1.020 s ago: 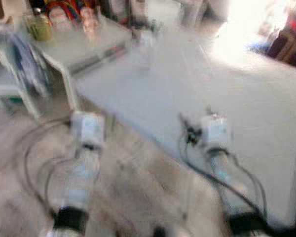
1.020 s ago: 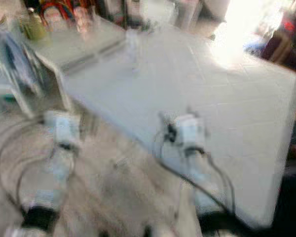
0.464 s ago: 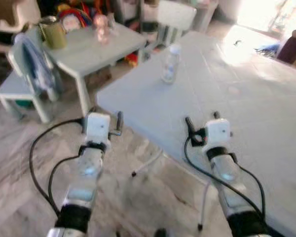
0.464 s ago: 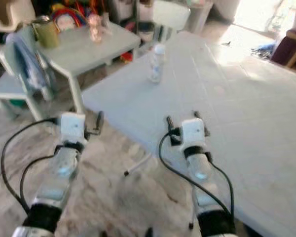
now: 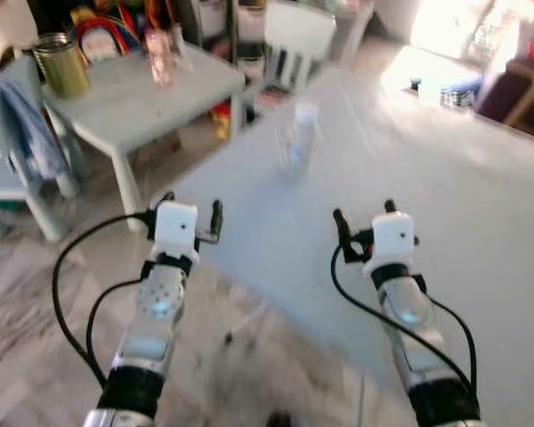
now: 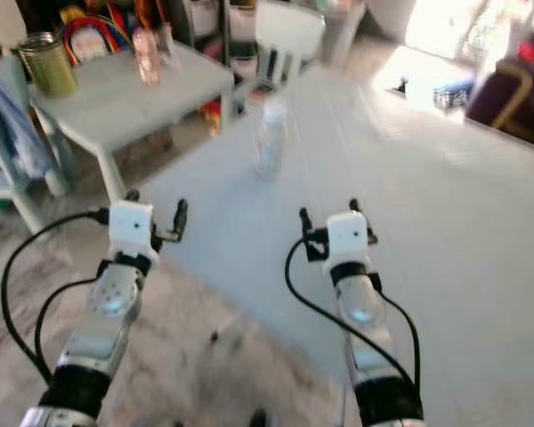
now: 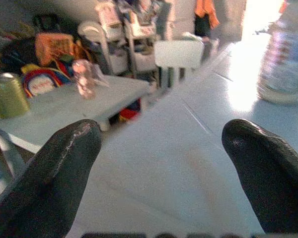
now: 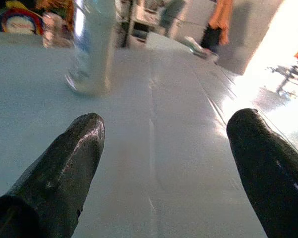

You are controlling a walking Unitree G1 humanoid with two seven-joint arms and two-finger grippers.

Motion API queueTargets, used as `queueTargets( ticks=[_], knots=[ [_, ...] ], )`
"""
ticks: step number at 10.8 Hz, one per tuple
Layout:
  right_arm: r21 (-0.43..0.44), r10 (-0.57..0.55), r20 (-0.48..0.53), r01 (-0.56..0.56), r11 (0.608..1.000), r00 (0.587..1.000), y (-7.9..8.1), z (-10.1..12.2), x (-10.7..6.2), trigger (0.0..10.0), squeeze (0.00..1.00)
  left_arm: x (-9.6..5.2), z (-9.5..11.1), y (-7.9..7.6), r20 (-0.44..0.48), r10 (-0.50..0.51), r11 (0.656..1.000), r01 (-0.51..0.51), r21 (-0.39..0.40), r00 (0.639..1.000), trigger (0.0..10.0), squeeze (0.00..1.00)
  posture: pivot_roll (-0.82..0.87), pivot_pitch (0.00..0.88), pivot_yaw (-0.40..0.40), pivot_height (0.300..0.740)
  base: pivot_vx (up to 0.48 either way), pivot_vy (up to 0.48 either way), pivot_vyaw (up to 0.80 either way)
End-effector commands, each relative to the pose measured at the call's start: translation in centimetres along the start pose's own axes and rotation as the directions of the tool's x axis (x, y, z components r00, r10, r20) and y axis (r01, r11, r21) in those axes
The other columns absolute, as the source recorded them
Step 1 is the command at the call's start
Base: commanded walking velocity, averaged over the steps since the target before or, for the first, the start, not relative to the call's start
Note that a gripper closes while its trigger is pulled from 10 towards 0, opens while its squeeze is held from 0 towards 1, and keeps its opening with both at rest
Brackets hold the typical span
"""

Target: Restocking fridge

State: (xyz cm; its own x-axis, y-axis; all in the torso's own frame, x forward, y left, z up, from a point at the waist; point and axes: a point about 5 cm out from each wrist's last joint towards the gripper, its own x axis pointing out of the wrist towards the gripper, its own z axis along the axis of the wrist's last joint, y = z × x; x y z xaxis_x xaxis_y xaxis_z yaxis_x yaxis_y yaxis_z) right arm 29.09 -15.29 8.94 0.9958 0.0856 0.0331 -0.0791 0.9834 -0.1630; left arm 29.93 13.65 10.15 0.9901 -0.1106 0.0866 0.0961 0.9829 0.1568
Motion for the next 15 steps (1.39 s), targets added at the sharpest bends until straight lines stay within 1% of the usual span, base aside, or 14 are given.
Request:
queueTargets(
  ticks=[1, 3, 4, 7, 8, 9, 11, 12, 14, 15],
  knots=[
    [0.007, 0.012, 0.019, -0.013, 1.000, 1.000, 0.5, 0.5, 0.2, 10.0, 0.00, -0.1, 0.2, 0.6, 0.010, 0.014, 1.000, -0.014, 0.010, 1.000, 10.0, 0.00, 0.10, 0.067, -0.079, 0.740, 0.428, 0.000, 0.00],
    [0.005, 0.013, 0.019, -0.013, 1.000, 1.000, 0.4, 0.4, 0.2, 10.0, 0.00, -0.2, 0.2, 0.4, 0.015, 0.003, 1.000, -0.003, 0.008, 1.000, 10.0, 0.00, 0.10, 0.066, -0.079, 0.740, 0.353, 0.000, 0.00],
    [0.005, 0.013, 0.020, -0.014, 1.000, 1.000, 0.5, 0.4, 0.1, 10.0, 0.00, -0.3, 0.4, 0.3, 0.036, -0.002, 1.000, 0.002, 0.001, 0.999, 10.0, 0.00, 0.10, 0.067, -0.079, 0.740, 0.000, 0.000, 0.00],
    [0.008, 0.018, 0.021, -0.018, 1.000, 1.000, 0.8, 0.4, 0.1, 10.0, 0.00, -0.3, 0.5, 0.7, 0.035, 0.010, 1.000, -0.010, 0.003, 0.999, 10.0, 0.00, 0.11, 0.073, -0.079, 0.740, 0.000, 0.000, 0.00],
    [0.002, 0.062, 0.052, -0.063, 0.998, 0.997, 1.3, 0.9, 0.3, 10.0, 0.00, -0.3, 0.5, 0.8, 0.036, 0.013, 1.000, -0.013, 0.005, 0.999, 10.0, 0.00, 0.11, 0.074, -0.079, 0.740, 0.000, 0.000, 0.00],
    [0.021, 0.085, 0.072, -0.087, 0.996, 0.994, 1.6, 1.4, 0.5, 10.0, 0.00, -0.3, 0.6, 0.7, 0.035, 0.013, 1.000, -0.013, 0.005, 0.999, 10.0, 0.00, 0.11, 0.075, -0.078, 0.740, 0.000, 0.000, 0.00],
    [0.025, 0.118, 0.112, -0.121, 0.992, 0.987, 1.7, 2.4, 1.1, 10.0, 0.00, -0.4, 0.5, 0.9, 0.034, 0.015, 1.000, -0.015, 0.012, 0.999, 10.0, 0.00, 0.11, 0.076, -0.073, 0.740, 0.000, 0.000, 0.00],
    [-0.018, 0.176, 0.172, -0.176, 0.984, 0.969, 1.8, 4.0, 2.0, 10.0, 0.00, -0.4, 0.6, 1.1, 0.034, 0.020, 1.000, -0.021, 0.017, 0.999, 10.0, 0.00, 0.12, 0.080, -0.069, 0.740, 0.000, 0.000, 0.00],
    [-0.016, 0.189, 0.201, -0.190, 0.982, 0.961, 1.5, 5.2, 3.0, 10.0, 0.00, -0.5, 0.6, 1.3, 0.032, 0.022, 0.999, -0.023, 0.024, 0.999, 10.0, 0.00, 0.13, 0.084, -0.067, 0.740, 0.000, 0.000, 0.00],
    [-0.023, 0.225, 0.232, -0.226, 0.974, 0.946, 1.5, 6.3, 3.9, 10.0, 0.00, -0.6, 0.5, 1.4, 0.025, 0.022, 0.999, -0.023, 0.033, 0.999, 10.0, 0.00, 0.13, 0.088, -0.064, 0.740, 0.000, 0.000, 0.00]
  ],
)
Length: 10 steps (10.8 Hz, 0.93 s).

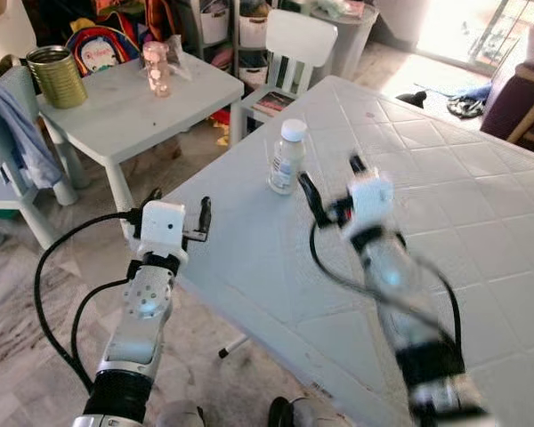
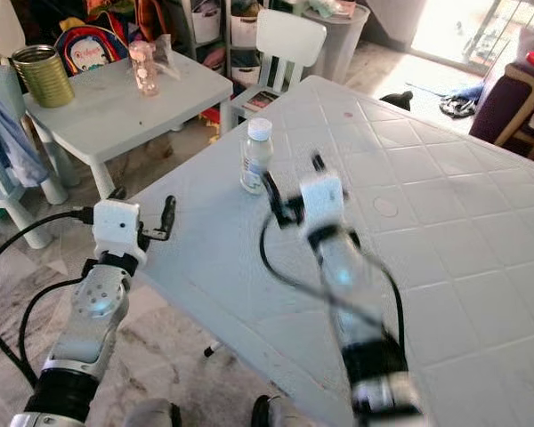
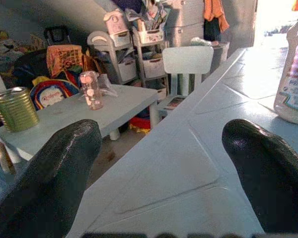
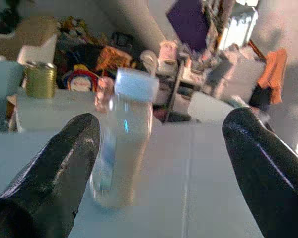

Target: Restocking fridge

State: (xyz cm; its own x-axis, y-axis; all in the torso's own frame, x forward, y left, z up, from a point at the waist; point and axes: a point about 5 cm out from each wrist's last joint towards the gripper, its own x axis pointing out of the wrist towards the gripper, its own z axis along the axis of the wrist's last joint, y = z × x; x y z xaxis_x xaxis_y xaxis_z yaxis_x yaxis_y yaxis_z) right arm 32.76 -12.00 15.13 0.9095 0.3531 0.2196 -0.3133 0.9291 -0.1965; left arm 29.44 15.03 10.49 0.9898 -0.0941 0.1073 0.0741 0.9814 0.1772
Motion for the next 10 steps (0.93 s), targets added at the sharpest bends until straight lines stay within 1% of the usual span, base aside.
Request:
queueTargets(
  ticks=[1, 2, 3, 6, 8, 10],
  knots=[
    [-0.004, 0.022, 0.016, -0.022, 1.000, 1.000, -0.3, 0.4, 0.7, 10.0, 0.00, -0.1, 0.3, 0.1, 0.005, 0.001, 1.000, -0.001, 0.014, 1.000, 10.0, 0.00, 0.14, 0.094, -0.060, 0.740, 0.000, 0.000, 0.00],
    [-0.010, 0.058, 0.024, -0.058, 0.998, 0.998, 0.0, 0.8, 1.6, 10.0, 0.00, -0.3, 0.2, 0.2, 0.001, 0.000, 1.000, 0.000, 0.021, 1.000, 10.0, 0.00, 0.16, 0.101, -0.058, 0.740, 0.000, 0.000, 0.00],
    [-0.008, 0.074, 0.032, -0.074, 0.997, 0.997, 0.3, 1.1, 2.2, 10.0, 0.00, -0.5, 0.3, 0.4, -0.002, 0.001, 1.000, -0.001, 0.027, 1.000, 10.0, 0.00, 0.17, 0.110, -0.054, 0.740, 0.000, 0.000, 0.00],
    [-0.023, 0.097, 0.037, -0.096, 0.995, 0.995, 0.6, 1.7, 4.3, 10.0, 0.00, -1.7, 0.1, 1.4, -0.026, 0.018, 0.998, -0.017, 0.055, 0.999, 10.0, 0.00, 0.21, 0.147, -0.046, 0.740, 0.000, 0.000, 0.00],
    [-0.028, 0.102, 0.050, -0.101, 0.995, 0.994, 0.8, 2.4, 5.6, 10.0, 0.00, -1.9, 0.3, 1.9, -0.035, 0.023, 0.997, -0.020, 0.072, 0.999, 10.0, 0.00, 0.24, 0.160, -0.044, 0.740, 0.000, 0.000, 0.00],
    [-0.016, 0.099, 0.071, -0.098, 0.995, 0.993, 1.0, 2.8, 6.0, 10.0, 0.00, -1.9, 0.5, 2.1, -0.037, 0.026, 0.997, -0.023, 0.077, 0.999, 10.0, 0.00, 0.24, 0.162, -0.042, 0.740, 0.000, 0.000, 0.00]
  ],
)
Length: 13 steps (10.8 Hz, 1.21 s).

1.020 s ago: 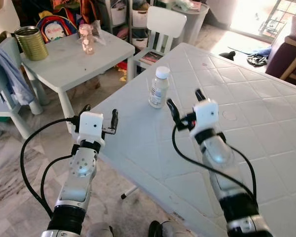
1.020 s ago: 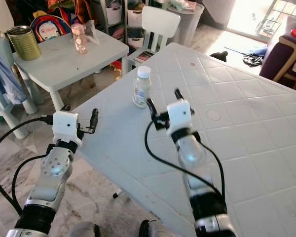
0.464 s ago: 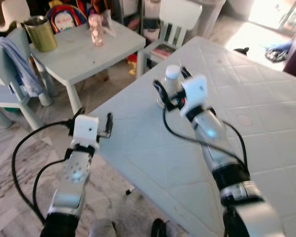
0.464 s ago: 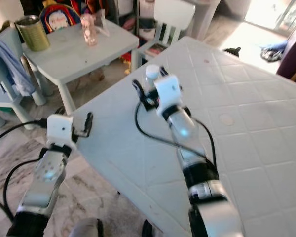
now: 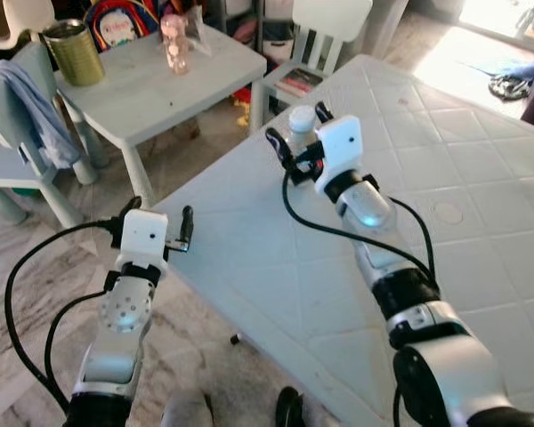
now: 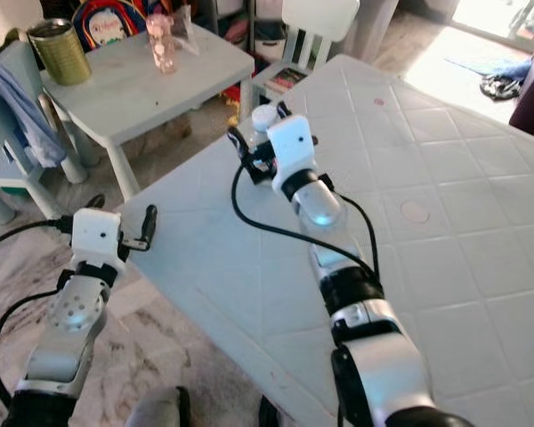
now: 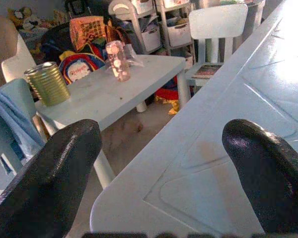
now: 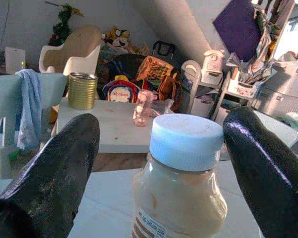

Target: Restocking fridge

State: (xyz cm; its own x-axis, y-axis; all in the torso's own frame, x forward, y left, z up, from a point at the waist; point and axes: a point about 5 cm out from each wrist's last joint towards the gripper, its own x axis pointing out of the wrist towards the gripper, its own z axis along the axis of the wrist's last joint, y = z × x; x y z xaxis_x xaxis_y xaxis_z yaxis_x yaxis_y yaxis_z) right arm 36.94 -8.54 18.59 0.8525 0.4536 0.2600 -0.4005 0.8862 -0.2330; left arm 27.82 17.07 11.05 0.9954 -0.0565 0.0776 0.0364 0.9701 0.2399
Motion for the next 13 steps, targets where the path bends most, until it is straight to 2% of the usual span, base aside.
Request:
queueTargets(
  ticks=[1, 4, 6, 13],
  knots=[
    [0.001, -0.013, 0.009, 0.013, 1.000, 1.000, -0.3, 0.2, 0.1, 10.0, 0.00, -0.2, 0.1, 0.0, -0.003, -0.010, 1.000, 0.010, 0.010, 1.000, 10.0, 0.00, 0.23, 0.159, -0.038, 0.740, 0.000, 0.000, 0.00],
    [0.005, -0.095, 0.006, 0.095, 0.995, 0.995, -1.2, -0.3, -0.5, 10.0, 0.00, 0.0, 0.1, -0.2, -0.005, -0.023, 1.000, 0.023, 0.009, 1.000, 10.0, 0.00, 0.23, 0.145, -0.036, 0.740, 0.000, 0.000, 0.00],
    [0.043, -0.129, 0.001, 0.129, 0.991, 0.992, -1.3, -0.5, -0.9, 10.0, 0.00, 0.3, 0.2, -0.5, -0.006, -0.036, 0.999, 0.036, 0.004, 0.999, 10.0, 0.00, 0.22, 0.134, -0.034, 0.740, 0.000, 0.000, 0.00],
    [0.152, -0.105, -0.005, 0.104, 0.983, 0.995, -1.8, 0.4, 0.3, 10.0, 0.00, 1.1, 0.1, -0.8, -0.010, -0.059, 0.998, 0.059, 0.010, 0.998, 10.0, 0.00, 0.21, 0.116, -0.032, 0.740, 0.000, 0.000, 0.00]
  ],
)
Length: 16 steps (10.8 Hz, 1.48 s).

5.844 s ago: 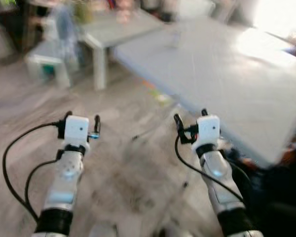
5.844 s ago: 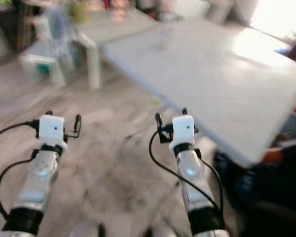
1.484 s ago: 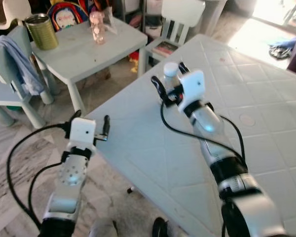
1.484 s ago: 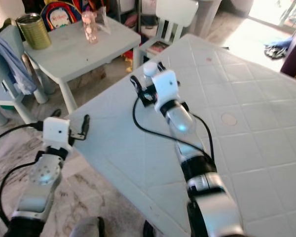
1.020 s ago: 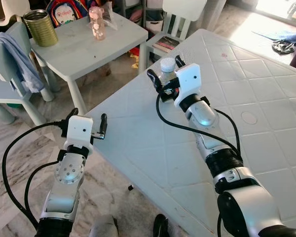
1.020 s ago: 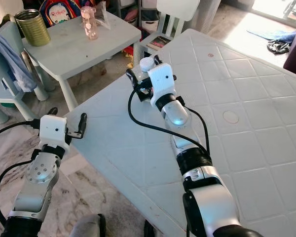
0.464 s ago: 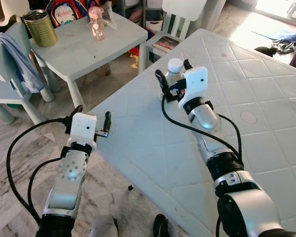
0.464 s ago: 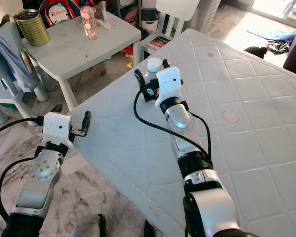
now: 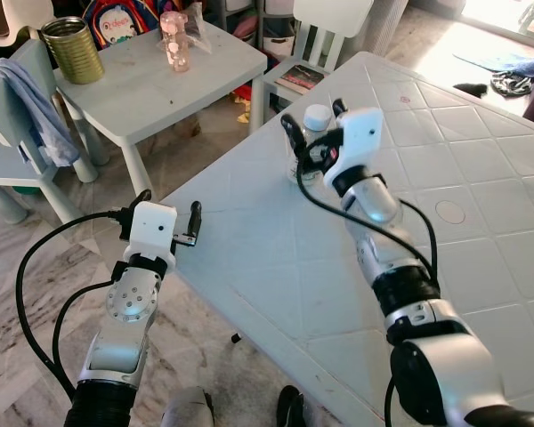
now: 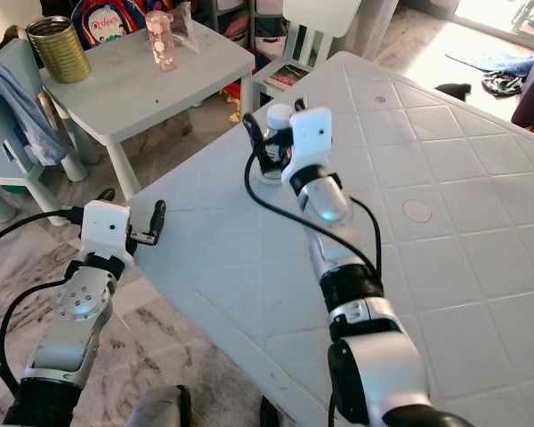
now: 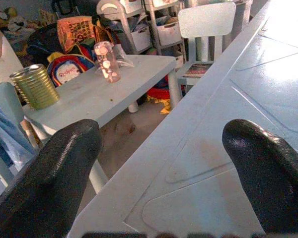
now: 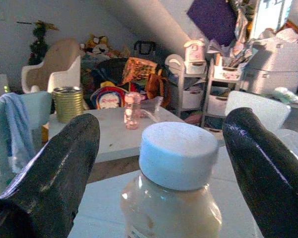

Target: Restocking fridge

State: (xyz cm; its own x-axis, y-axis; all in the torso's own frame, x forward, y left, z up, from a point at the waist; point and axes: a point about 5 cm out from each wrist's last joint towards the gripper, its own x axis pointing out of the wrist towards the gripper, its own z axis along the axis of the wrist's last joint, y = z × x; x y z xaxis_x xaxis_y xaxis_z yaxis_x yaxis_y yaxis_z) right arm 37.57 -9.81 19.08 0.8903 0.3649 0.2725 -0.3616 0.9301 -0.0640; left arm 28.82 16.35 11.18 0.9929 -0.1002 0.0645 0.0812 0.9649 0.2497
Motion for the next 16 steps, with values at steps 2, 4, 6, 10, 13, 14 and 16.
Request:
queueTargets(
  ticks=[2, 4, 6, 10, 13, 14, 16],
  knots=[
    [0.023, 0.002, -0.031, -0.001, 1.000, 1.000, -0.6, 0.0, 0.5, 10.0, 0.00, 0.0, -0.2, -0.3, -0.008, -0.021, 1.000, 0.021, 0.002, 1.000, 10.0, 0.00, 0.21, 0.119, -0.030, 0.740, 0.000, 0.000, 0.00],
    [0.048, 0.032, -0.068, -0.029, 0.998, 0.997, -0.3, -0.5, 0.8, 10.0, 0.00, -0.1, -0.3, -0.4, -0.011, -0.025, 1.000, 0.024, -0.001, 1.000, 10.0, 0.00, 0.21, 0.120, -0.032, 0.740, 0.000, 0.000, 0.00],
    [0.052, 0.047, -0.077, -0.043, 0.998, 0.996, -0.3, -0.6, 1.0, 0.0, 0.00, -0.1, -0.3, -0.5, -0.010, -0.027, 1.000, 0.027, -0.002, 1.000, 10.0, 0.00, 0.22, 0.115, -0.036, 0.740, 0.000, 0.000, 0.00],
    [-0.037, 0.022, -0.111, -0.026, 0.999, 0.994, -0.9, -0.7, 1.0, 0.0, 0.00, 0.3, -0.3, -0.7, -0.007, -0.034, 0.999, 0.034, -0.006, 0.999, 10.0, 0.00, 0.21, 0.104, -0.038, 0.740, 0.000, 0.000, 0.00],
    [-0.049, -0.032, -0.129, 0.026, 0.998, 0.991, -1.7, -1.7, -0.2, 0.0, 0.00, 0.2, -0.5, -0.8, -0.008, -0.034, 0.999, 0.034, -0.016, 0.999, 10.0, 0.00, 0.20, 0.096, -0.044, 0.740, 0.000, 0.000, 0.00],
    [-0.052, -0.035, -0.120, 0.029, 0.998, 0.992, -1.6, -1.7, -0.5, 0.0, 0.00, 0.2, -0.6, -0.9, -0.011, -0.034, 0.999, 0.034, -0.021, 0.999, 10.0, 0.00, 0.20, 0.096, -0.046, 0.740, 0.000, 0.000, 0.00],
    [-0.007, -0.065, -0.050, 0.065, 0.998, 0.997, -0.9, -1.2, -1.7, 0.0, 0.00, -0.1, -1.5, -0.8, -0.069, 0.027, 0.998, -0.031, -0.046, 0.997, 10.0, 0.00, 0.18, 0.087, -0.052, 0.740, 0.000, 0.000, 0.00]
  ],
)
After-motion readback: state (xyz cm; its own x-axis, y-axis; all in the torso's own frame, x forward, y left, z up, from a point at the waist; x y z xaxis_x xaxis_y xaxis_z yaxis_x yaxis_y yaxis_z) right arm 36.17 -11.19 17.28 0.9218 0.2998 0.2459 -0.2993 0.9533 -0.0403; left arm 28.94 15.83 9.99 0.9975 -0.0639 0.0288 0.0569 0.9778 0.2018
